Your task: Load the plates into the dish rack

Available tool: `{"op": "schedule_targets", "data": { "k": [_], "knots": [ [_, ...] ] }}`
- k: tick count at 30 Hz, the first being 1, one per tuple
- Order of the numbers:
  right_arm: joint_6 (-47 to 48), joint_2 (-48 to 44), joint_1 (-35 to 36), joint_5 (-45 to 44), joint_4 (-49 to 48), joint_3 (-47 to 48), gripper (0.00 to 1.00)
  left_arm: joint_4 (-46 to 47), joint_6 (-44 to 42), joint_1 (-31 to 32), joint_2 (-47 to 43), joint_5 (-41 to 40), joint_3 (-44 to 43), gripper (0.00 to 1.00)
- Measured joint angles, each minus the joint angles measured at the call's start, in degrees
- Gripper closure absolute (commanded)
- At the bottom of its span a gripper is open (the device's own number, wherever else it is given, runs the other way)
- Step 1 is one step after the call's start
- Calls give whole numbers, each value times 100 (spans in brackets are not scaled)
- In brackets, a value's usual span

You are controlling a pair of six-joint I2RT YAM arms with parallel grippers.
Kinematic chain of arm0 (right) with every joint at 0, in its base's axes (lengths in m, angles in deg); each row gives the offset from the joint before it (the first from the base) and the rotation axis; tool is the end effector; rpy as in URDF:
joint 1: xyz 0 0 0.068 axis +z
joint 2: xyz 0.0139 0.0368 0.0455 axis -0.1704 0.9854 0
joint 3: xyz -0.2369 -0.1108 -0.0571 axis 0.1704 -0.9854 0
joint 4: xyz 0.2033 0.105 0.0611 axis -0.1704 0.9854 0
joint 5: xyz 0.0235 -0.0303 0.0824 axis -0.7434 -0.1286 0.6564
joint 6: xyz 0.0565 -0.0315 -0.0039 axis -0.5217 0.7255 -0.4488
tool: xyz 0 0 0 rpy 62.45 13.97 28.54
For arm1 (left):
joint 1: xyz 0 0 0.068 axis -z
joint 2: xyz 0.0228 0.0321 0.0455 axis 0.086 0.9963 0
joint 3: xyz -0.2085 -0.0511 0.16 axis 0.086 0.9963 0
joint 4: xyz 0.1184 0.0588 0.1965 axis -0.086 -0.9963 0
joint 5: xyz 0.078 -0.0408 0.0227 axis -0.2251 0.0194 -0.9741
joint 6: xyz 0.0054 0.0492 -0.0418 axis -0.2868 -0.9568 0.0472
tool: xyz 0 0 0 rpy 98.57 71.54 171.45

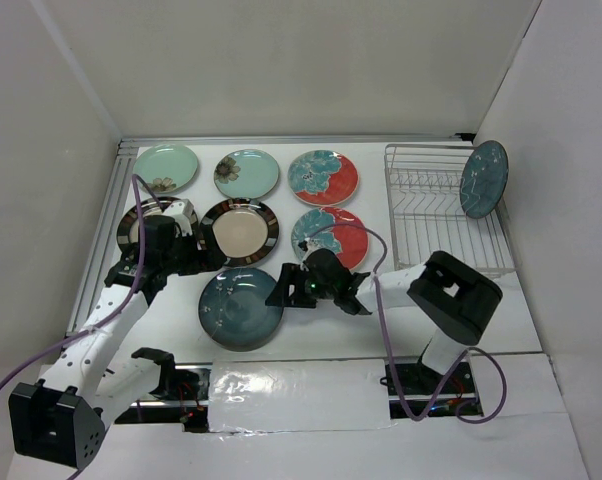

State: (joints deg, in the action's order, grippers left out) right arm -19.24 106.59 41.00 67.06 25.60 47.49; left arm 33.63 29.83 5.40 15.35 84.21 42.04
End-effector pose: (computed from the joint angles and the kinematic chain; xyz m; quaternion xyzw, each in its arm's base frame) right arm 0.1815 0.2414 0.1438 -0.0537 0.8837 0.4175 0.2047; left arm 0.1880 -0.0400 0.2579 -0.0846 0.8892 -0.1798 0.4121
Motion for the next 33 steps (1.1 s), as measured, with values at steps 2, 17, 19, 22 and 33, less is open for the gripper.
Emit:
{"op": "schedule_targets", "data": {
  "k": [2, 17, 19, 22, 33],
  "knots": [
    [-61, 195, 44, 48, -295, 42, 34, 0, 0, 0, 0, 0, 0, 0],
    [-402, 640, 221, 31, -761, 188, 100, -4, 0, 0, 26, -2, 0, 0],
    [-155, 455, 269, -59, -232, 428, 100, -4, 0, 0, 50, -2, 0, 0],
    [413, 31, 328, -348, 1069, 938, 100, -4, 0, 0, 63, -2, 0, 0],
    [2321, -1084, -254, -2096, 5152, 3259, 100, -7, 0, 0, 66, -4, 0, 0]
  ]
}}
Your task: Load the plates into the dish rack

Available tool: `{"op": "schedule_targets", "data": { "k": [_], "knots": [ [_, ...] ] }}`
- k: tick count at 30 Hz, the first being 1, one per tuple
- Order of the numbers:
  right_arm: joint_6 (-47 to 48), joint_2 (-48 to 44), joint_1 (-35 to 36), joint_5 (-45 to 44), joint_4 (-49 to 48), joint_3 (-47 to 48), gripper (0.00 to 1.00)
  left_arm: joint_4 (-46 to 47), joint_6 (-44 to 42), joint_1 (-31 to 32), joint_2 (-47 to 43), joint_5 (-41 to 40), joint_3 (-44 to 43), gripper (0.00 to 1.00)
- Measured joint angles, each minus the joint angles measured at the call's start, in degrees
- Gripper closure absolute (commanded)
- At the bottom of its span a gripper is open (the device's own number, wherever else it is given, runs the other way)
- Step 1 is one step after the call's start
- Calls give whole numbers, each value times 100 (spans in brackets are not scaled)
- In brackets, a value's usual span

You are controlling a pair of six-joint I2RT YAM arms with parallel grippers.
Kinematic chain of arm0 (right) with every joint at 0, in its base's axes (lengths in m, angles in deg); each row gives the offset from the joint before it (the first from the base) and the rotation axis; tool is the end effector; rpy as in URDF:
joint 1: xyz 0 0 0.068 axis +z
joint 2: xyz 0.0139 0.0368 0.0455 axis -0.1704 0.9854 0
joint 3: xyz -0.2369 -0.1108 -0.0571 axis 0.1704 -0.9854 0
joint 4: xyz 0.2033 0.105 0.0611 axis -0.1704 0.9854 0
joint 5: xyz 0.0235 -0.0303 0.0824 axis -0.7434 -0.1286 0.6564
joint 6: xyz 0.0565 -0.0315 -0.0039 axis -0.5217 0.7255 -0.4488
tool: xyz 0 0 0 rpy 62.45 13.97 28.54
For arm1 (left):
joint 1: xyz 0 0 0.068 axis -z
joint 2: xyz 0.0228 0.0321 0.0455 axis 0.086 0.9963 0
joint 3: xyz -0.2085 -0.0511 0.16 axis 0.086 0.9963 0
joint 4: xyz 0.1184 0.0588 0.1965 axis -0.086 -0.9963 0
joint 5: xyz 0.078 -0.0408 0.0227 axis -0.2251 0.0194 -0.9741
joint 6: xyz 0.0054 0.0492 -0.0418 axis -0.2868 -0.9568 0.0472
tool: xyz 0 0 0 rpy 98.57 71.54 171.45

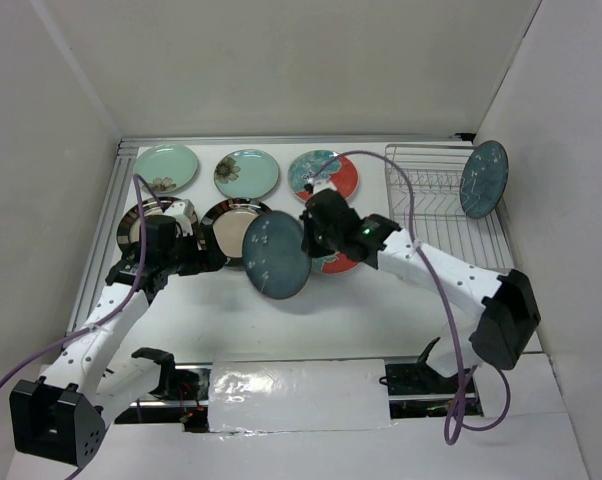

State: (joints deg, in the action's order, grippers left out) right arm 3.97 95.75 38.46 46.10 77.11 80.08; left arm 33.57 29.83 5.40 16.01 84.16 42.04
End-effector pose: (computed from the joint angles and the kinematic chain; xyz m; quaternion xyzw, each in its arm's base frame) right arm 0.2076 0.2230 0.2842 -0.1396 0.9076 0.1940 0.3452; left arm 0.1895 -0.0402 0.2558 -0.0855 0.8919 -0.1779 0.4068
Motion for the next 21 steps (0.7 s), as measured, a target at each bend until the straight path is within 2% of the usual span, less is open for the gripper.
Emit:
{"op": "schedule_targets", "data": {
  "k": [4, 8, 14, 21],
  "knots": [
    [555, -262, -520, -461, 605, 715, 100, -11, 0, 0, 35, -4, 0, 0],
    [1139, -564, -1117, -837, 691, 1082, 100, -20, 0, 0, 101, -4, 0, 0],
    [2253, -1095, -2726, -988, 483, 1091, 100, -20, 0, 0, 133, 0, -2, 0],
    [3432, -1141, -4586, -953, -76, 1093, 100, -20, 0, 0, 153, 2, -2, 0]
  ]
}}
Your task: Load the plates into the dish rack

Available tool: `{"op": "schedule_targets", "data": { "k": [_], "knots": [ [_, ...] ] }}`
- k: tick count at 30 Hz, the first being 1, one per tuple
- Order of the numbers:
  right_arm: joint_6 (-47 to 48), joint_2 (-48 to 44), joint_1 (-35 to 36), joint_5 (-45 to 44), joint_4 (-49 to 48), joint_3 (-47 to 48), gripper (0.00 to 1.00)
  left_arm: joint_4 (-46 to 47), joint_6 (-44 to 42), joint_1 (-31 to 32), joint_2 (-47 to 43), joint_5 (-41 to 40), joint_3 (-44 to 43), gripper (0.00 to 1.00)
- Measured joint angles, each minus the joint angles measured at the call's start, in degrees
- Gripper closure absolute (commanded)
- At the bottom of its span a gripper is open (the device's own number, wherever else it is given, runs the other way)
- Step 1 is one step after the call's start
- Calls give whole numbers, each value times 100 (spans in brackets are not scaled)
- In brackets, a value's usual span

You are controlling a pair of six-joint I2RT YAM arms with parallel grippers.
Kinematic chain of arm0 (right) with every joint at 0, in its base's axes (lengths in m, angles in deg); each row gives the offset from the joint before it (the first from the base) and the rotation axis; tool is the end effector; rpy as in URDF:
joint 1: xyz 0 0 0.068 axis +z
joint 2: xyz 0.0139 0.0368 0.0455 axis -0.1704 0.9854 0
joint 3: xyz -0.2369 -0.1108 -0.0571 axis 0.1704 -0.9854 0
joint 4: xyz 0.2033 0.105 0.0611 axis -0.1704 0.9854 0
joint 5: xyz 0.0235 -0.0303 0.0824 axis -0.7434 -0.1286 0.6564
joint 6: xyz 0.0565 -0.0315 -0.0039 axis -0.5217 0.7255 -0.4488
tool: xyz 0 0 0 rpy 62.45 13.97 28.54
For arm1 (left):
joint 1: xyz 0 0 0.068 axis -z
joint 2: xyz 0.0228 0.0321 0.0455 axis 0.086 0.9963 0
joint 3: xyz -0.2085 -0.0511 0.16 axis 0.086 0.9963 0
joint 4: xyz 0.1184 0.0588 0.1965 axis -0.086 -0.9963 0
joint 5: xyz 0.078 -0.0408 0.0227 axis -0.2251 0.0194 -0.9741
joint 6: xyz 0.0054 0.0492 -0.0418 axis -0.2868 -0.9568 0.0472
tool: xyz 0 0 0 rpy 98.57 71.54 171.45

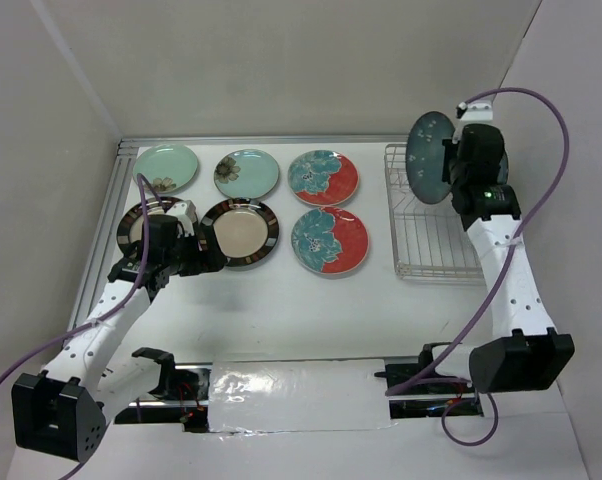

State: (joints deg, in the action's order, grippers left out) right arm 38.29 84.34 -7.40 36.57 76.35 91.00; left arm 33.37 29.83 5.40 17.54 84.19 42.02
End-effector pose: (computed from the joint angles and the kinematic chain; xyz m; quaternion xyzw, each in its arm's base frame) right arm 0.2628 -0.0036 0.4017 0.0188 0.8178 -0.1420 0.5574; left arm 0.1930 -0.0409 0.2509 -0.0869 0.8983 -0.1745 0.3938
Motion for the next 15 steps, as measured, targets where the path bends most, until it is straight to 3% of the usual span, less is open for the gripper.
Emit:
{"op": "schedule_targets", "data": {
  "k": [6, 9, 15],
  "knots": [
    [686, 2, -890, 223, -448, -50, 100, 0, -2, 0, 0, 2, 2, 0],
    [951, -7, -1167, 291, -1117, -415, 100, 0, -2, 0, 2, 2, 0, 0],
    [1207, 20, -1333, 306, -1456, -914, 100, 0, -2, 0, 44, 0, 0, 0]
  ]
}}
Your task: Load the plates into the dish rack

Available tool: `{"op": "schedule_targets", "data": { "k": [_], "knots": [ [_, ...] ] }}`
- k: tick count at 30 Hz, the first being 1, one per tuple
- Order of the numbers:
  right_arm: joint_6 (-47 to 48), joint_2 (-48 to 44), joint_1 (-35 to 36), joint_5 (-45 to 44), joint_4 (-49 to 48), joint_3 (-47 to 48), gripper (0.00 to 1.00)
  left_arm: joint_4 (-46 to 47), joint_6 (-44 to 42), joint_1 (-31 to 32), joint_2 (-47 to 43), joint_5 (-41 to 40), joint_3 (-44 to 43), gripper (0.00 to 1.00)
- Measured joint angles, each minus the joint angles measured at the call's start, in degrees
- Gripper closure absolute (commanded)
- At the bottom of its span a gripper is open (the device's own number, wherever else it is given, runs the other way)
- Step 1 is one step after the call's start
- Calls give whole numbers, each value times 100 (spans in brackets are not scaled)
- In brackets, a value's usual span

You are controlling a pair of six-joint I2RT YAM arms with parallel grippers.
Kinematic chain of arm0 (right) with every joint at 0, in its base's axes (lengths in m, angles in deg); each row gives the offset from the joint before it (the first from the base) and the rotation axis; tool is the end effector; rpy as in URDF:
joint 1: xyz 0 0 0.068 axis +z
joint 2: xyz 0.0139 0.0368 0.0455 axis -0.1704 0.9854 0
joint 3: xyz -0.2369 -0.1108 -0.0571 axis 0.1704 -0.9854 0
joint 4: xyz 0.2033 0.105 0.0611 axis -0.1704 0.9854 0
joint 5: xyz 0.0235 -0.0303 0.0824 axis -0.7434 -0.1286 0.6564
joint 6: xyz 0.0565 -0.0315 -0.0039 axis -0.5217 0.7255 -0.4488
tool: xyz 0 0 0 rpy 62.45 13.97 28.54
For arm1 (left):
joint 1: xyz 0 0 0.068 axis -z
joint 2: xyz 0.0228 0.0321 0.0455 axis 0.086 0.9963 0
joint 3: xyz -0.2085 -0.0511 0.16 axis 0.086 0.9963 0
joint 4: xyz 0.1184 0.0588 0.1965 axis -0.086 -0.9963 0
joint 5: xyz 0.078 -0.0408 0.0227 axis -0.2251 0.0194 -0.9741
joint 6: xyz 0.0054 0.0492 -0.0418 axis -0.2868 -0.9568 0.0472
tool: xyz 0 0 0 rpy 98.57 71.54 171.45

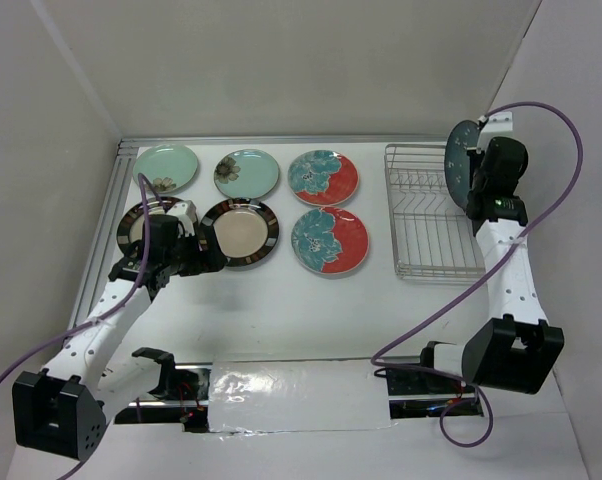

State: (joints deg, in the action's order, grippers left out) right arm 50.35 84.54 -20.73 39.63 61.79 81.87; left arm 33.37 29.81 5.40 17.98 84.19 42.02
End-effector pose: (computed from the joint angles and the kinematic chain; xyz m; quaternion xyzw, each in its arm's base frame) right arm 0.2712 -0.0646 0.3772 0.0189 0.7932 -0.2468 0.5564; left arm 0.1940 -0.0410 0.2496 -0.0871 0.8999 -0.1735 0.3905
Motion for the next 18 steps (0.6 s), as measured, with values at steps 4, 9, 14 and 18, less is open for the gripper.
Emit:
{"op": "schedule_targets", "data": {
  "k": [4, 9, 14, 18],
  "knots": [
    [111, 46, -111, -63, -98, -199, 100, 2, 0, 0, 0, 2, 0, 0],
    [151, 72, -284, -118, -317, -247, 100, 0, -2, 0, 0, 2, -22, 0],
    [181, 79, -409, -181, -656, -247, 100, 4, -2, 0, 59, 4, -81, 0],
    [317, 136, -431, -278, -863, -247, 100, 0, -2, 0, 129, 7, -85, 0]
  ]
}}
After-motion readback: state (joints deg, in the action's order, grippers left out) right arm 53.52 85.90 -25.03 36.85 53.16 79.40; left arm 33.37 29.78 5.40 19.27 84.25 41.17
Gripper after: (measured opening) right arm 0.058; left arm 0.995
